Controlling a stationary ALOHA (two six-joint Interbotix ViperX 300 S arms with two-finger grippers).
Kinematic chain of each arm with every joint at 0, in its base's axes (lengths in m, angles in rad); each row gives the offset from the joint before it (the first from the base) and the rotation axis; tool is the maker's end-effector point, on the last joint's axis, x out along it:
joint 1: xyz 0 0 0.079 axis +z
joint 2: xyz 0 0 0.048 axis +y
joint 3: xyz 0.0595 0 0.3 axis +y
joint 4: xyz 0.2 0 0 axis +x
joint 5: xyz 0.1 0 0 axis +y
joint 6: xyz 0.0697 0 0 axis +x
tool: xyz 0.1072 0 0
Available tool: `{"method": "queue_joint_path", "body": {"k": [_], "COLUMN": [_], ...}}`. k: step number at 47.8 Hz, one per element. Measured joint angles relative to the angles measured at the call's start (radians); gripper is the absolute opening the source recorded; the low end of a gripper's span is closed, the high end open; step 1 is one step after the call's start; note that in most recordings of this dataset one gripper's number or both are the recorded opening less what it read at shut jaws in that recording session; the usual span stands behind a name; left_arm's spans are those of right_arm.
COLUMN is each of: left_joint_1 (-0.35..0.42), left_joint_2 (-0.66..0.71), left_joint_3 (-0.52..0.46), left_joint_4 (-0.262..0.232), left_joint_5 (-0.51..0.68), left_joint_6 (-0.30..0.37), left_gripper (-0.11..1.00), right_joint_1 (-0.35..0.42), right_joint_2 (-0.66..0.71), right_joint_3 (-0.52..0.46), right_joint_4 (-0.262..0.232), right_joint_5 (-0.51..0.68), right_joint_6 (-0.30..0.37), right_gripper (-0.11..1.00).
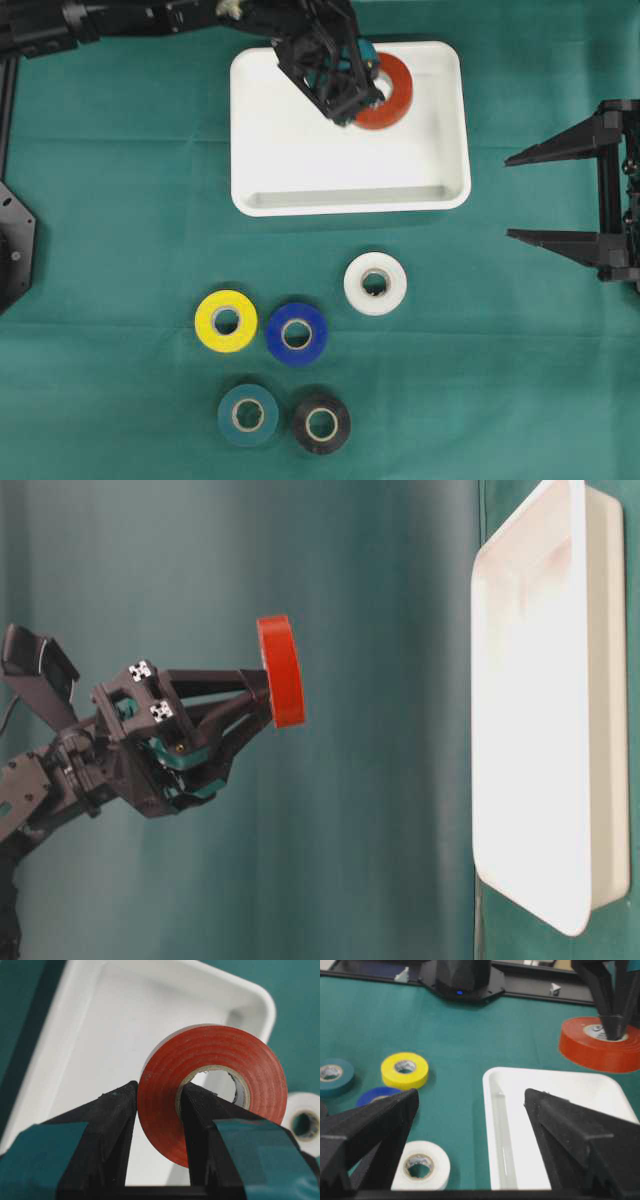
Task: Pick up the tape from a random location and place it into the white case.
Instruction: 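Carry the orange-red tape roll over the white tray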
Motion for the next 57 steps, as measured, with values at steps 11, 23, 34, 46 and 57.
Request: {"method": "queue_joint_path", "body": {"k": [11, 23, 34, 46, 57], "left_joint_1": [-0.003, -0.002, -0.002, -0.002, -0.002], "left_joint_2": [-0.025, -0.069, -0.072, -0.072, -0.072], "left_joint_3": [0.051, 0.127, 0.132, 0.13, 0.132], "left_joint_4": [-0.002, -0.002, -0.003, -0.002, -0.003], "left_joint_5": [-0.005, -0.005, -0.011, -0.014, -0.014], "left_joint_6": [0.002, -0.005, -0.005, -0.005, -0.005], "left_gripper": [0.22, 0.22, 0.22, 0.22, 0.22], "right_joint_1": [0.0, 0.0, 0.0, 0.0, 0.0], "right_joint_2": [0.002, 0.002, 0.002, 0.008, 0.009], "right_joint_3": [-0.003, -0.011, -0.015, -0.017, -0.015], "right_joint_4": [0.0, 0.0, -0.002, -0.002, -0.002], "right_joint_5": [0.015, 0.017, 0.015, 0.017, 0.017], "right_joint_6": [-0.005, -0.005, -0.008, -0.008, -0.006], "right_gripper": [0.91, 0.91, 0.91, 0.91, 0.91]}}
